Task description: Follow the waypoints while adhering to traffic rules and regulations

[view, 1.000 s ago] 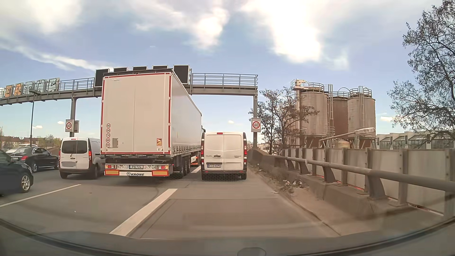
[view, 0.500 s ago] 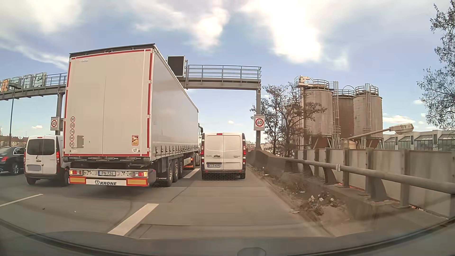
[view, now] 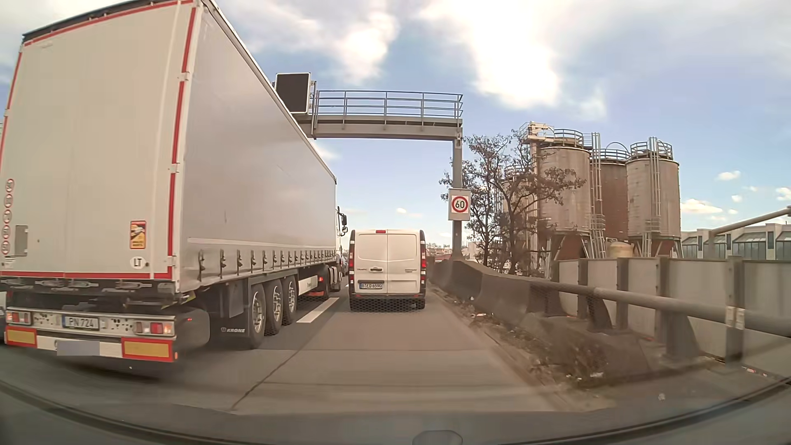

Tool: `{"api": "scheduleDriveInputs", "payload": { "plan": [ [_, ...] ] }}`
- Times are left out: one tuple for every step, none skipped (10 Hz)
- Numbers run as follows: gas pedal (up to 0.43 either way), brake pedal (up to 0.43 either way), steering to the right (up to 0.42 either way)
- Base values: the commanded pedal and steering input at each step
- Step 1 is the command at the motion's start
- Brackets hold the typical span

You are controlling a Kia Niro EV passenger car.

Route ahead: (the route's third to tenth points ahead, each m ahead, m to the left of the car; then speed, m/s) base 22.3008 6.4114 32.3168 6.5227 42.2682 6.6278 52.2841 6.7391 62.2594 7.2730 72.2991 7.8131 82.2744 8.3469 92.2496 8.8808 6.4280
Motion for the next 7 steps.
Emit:
{"api": "scheduleDriveInputs", "payload": {
  "plan": [
    [0.26, 0.0, -0.007],
    [0.287, 0.0, -0.008],
    [0.311, 0.0, -0.008],
    [0.311, 0.0, -0.008],
    [0.299, 0.0, -0.008],
    [0.087, 0.0, -0.008],
    [0.0, 0.0, -0.008]
  ]
}}
